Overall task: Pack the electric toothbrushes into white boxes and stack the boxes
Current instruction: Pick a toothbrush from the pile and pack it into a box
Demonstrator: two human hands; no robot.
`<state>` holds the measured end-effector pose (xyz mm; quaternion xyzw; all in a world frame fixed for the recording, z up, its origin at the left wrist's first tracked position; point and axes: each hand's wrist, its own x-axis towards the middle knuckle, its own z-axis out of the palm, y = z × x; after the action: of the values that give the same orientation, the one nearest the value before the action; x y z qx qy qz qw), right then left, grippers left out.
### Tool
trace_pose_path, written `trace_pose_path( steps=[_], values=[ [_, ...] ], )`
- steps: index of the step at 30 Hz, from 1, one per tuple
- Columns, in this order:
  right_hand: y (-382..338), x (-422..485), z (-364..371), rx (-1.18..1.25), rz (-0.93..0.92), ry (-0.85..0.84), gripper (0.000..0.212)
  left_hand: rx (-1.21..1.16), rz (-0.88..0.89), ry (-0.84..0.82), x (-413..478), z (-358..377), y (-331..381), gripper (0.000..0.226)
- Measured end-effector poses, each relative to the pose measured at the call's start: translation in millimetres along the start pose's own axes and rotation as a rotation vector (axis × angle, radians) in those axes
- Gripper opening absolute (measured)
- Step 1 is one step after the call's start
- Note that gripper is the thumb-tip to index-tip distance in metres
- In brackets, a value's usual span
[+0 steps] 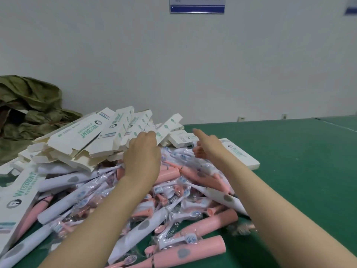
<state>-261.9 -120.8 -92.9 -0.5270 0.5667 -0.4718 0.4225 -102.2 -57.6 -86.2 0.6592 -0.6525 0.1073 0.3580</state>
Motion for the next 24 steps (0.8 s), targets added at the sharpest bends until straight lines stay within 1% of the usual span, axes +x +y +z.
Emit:
trace_pose_path(
  steps=[1,2,3,4,5,7,8,9,10,12,13,14,16,18,21,23,24],
  values=[
    [-5.0,-5.9,10.8,0.115,0.044,-0.098,0.042,-0.044,0.019,0.032,-6.4,-2.9,2.2,0.028],
    [-10.8,-12.2,20.6,0.165,0.039,-0.133,0.050,-0.079,0.047,0.073,-13.0,-5.8,4.0,0.032],
    [-16.5,-17.1,28.1,0.196,0.010,-0.121,0.056,-0.110,0.085,0.124,-18.9,-9.5,6.0,0.035],
    [-23.2,-20.2,34.1,0.212,-0.043,-0.082,0.052,-0.133,0.138,0.171,-23.6,-13.9,6.8,0.038],
    [-30.1,-21.6,38.1,0.251,-0.094,-0.061,0.036,-0.141,0.204,0.211,-26.9,-18.0,7.4,0.041],
    [-41.7,-25.6,41.5,0.387,-0.094,-0.107,0.022,-0.121,0.314,0.324,-32.0,-22.9,3.1,0.045],
    [-45.4,-27.7,42.0,0.451,-0.078,-0.127,0.017,-0.114,0.329,0.375,-34.2,-25.5,-0.4,0.050],
    [-47.1,-30.7,41.9,0.504,-0.068,-0.132,0.011,-0.138,0.299,0.412,-36.2,-28.3,-5.3,0.057],
    [-46.6,-32.1,41.9,0.550,-0.070,-0.136,0.010,-0.217,0.216,0.430,-37.9,-31.9,-10.9,0.066],
    [-46.9,-37.6,43.1,0.635,-0.081,-0.168,0.012,-0.481,0.016,0.385,-39.6,-42.6,-22.9,0.082],
    [-48.0,-41.3,44.3,0.675,-0.085,-0.180,0.014,-0.578,-0.035,0.350,-39.2,-46.5,-28.6,0.087],
    [-47.9,-42.6,46.1,0.713,-0.090,-0.190,0.015,-0.622,-0.046,0.318,-38.9,-49.4,-33.8,0.090],
    [-49.2,-46.3,49.4,0.757,-0.089,-0.200,0.015,-0.650,-0.004,0.243,-41.1,-50.8,-40.5,0.091],
    [-49.2,-49.3,51.2,0.769,-0.088,-0.205,0.015,-0.684,0.076,0.199,-44.3,-50.9,-39.5,0.087],
    [-48.2,-53.6,50.4,0.830,-0.093,-0.223,0.015,-0.722,0.178,0.262,-48.7,-47.4,-40.8,0.081],
    [-47.6,-55.2,49.5,0.866,-0.066,-0.246,0.013,-0.834,0.203,0.286,-50.6,-46.2,-40.5,0.078],
    [-47.9,-56.8,50.0,0.837,-0.038,-0.256,0.015,-0.903,0.199,0.300,-50.4,-46.4,-38.4,0.075]
  ],
)
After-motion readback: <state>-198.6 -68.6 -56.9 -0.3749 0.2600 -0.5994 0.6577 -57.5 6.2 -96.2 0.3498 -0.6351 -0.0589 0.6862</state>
